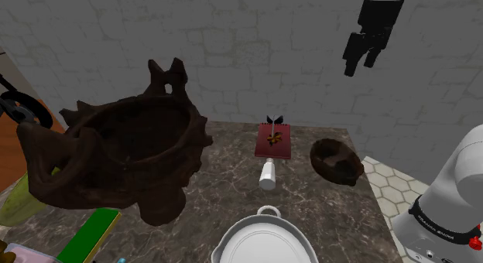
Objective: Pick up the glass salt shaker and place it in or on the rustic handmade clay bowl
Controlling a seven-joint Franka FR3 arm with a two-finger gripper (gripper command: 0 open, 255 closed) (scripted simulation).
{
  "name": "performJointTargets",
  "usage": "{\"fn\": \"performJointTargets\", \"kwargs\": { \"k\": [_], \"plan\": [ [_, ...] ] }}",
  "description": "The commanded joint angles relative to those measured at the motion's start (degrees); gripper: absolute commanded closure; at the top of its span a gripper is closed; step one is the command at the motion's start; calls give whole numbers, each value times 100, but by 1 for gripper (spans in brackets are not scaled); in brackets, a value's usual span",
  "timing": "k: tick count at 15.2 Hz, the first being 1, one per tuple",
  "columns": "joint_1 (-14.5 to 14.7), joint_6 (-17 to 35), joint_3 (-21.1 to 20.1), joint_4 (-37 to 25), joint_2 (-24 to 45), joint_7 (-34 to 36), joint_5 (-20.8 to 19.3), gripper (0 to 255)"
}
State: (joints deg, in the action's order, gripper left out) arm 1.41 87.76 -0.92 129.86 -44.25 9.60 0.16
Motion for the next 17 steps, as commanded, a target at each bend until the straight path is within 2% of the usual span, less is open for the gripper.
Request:
{"fn": "performJointTargets", "kwargs": {
  "k": [1,9,17],
  "plan": [
    [0,0,0,0,0,0,0,0],
    [-80,955,-1177,776,233,1870,512,0],
    [-286,2015,-2415,898,1261,3787,791,0]
  ]
}}
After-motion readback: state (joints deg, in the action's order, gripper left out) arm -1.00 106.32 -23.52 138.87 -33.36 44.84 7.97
